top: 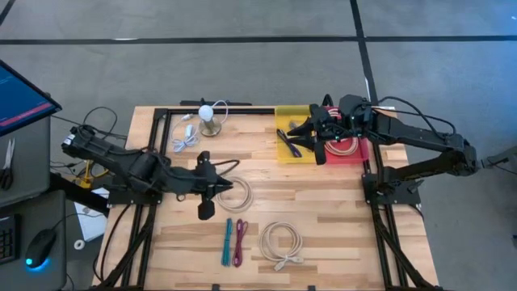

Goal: Pick & Place USB Port
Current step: Put the white HDMI cable into the red bin

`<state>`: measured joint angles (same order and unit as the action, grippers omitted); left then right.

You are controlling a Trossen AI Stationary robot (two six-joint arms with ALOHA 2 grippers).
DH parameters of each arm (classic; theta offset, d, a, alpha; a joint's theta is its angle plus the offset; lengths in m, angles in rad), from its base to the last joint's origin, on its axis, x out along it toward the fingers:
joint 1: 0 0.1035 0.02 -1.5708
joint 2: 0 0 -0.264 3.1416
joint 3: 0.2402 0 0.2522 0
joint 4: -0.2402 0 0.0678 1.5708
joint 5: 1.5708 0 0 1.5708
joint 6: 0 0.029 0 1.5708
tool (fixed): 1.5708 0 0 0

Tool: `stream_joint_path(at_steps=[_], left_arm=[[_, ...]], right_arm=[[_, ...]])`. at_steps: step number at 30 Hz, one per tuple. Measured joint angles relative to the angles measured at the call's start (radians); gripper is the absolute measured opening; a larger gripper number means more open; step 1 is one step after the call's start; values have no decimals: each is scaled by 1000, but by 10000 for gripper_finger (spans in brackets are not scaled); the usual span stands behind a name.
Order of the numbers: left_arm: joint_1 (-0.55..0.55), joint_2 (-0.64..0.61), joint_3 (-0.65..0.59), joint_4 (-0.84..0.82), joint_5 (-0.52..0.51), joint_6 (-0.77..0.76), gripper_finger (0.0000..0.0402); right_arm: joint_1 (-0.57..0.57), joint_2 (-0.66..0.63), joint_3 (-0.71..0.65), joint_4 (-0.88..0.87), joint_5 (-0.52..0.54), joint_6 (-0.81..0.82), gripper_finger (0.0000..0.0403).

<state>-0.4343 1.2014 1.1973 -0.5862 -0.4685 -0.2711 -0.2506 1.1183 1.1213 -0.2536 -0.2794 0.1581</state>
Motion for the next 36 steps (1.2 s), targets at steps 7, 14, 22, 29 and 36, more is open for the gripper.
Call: stream_joint_path(at_steps=[7, 14, 22, 29, 36], left_arm=[[0, 58, 0, -173, 33, -65, 95], [1, 118, 0, -203, 54, -86, 149], [3, 224, 0, -261, 81, -86, 203], [3, 312, 0, -333, 86, -86, 219], [10, 382, 0, -332, 212, -85, 211]], right_arm=[[-1, 0, 0, -31, -1, 0, 108], [-1, 0, 0, -32, -8, 0, 108], [-1, 0, 0, -32, -8, 0, 108], [-1, 0, 0, -32, -8, 0, 108], [-1, 0, 0, -31, -8, 0, 108]])
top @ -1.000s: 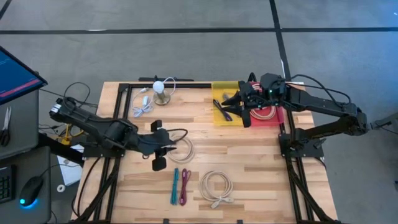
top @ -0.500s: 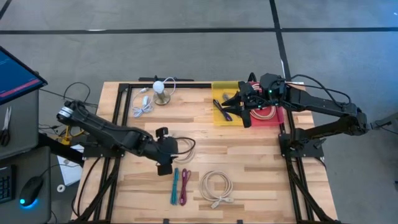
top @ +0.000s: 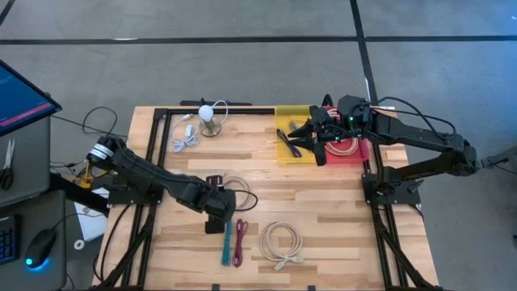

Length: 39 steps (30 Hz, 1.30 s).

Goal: Pick & Place USB Port
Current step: Put the white HDMI cable into the red bin

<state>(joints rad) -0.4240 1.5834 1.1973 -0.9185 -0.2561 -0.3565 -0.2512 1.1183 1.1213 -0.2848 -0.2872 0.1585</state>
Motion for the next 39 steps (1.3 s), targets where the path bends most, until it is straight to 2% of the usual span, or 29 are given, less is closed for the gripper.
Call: stream_joint_path(at_steps=[8, 16, 19, 26, 34, 39], left_arm=[[11, 95, 0, 3, 6, 0, 204], [75, 159, -5, 22, -4, 1, 189], [101, 158, -53, 101, 2, 3, 179], [124, 158, -164, 277, 133, 2, 154], [126, 157, -246, 348, 134, -8, 145], [126, 148, -316, 451, 128, -95, 145]], right_arm=[[0, 0, 0, 0, 0, 0, 108], [0, 0, 0, 0, 0, 0, 108], [0, 0, 0, 0, 0, 20, 108], [0, 0, 0, 0, 0, 26, 108], [0, 0, 0, 0, 0, 26, 108], [0, 0, 0, 0, 0, 26, 108]])
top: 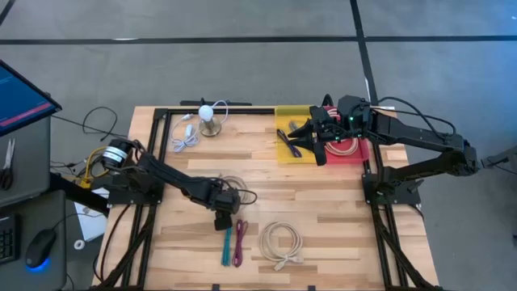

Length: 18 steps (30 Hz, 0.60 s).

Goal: Pick & Place USB Port
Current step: Put the white HDMI cable into the red bin

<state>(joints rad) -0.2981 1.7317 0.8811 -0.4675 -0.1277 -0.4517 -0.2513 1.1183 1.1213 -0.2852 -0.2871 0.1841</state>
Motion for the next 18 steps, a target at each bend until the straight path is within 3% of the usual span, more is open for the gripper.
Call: stream_joint_path(at_steps=[5, 12, 18], left_arm=[[0, 0, -12, 14, -5, -18, 124], [2, -34, -16, 30, 2, -29, 26], [0, -167, -18, 38, -25, -86, 17]], right_arm=[[-1, 0, 0, 0, 0, -7, 108], [-17, 0, 0, 0, 1, -8, 108], [-35, 0, 0, -2, 0, -8, 108]])
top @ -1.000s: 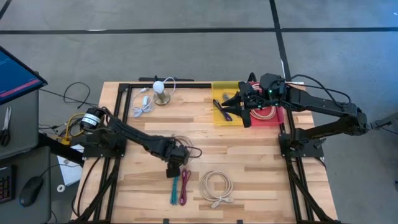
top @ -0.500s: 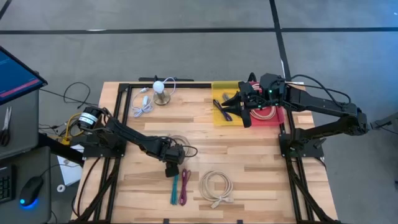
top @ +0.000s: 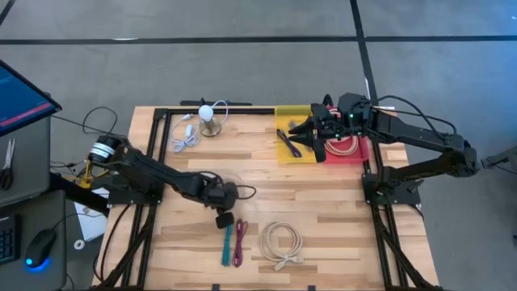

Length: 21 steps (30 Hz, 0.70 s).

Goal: Pick & Place USB Port
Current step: Put the white HDMI cable into the red bin

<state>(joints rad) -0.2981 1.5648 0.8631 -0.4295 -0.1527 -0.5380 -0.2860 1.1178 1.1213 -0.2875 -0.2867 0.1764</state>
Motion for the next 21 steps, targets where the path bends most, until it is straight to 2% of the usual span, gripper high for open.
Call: stream_joint_path(at_steps=[14, 18, 21], left_arm=[[3, -419, 2, 73, -345, -39, 17], [20, -479, 2, 218, -394, 44, 16], [44, -487, 2, 365, -393, 155, 16]], right_arm=[[-38, -26, -1, -135, 0, -3, 108], [-34, -26, 0, -128, -44, 3, 108], [-34, -23, 0, -91, -106, 94, 108]])
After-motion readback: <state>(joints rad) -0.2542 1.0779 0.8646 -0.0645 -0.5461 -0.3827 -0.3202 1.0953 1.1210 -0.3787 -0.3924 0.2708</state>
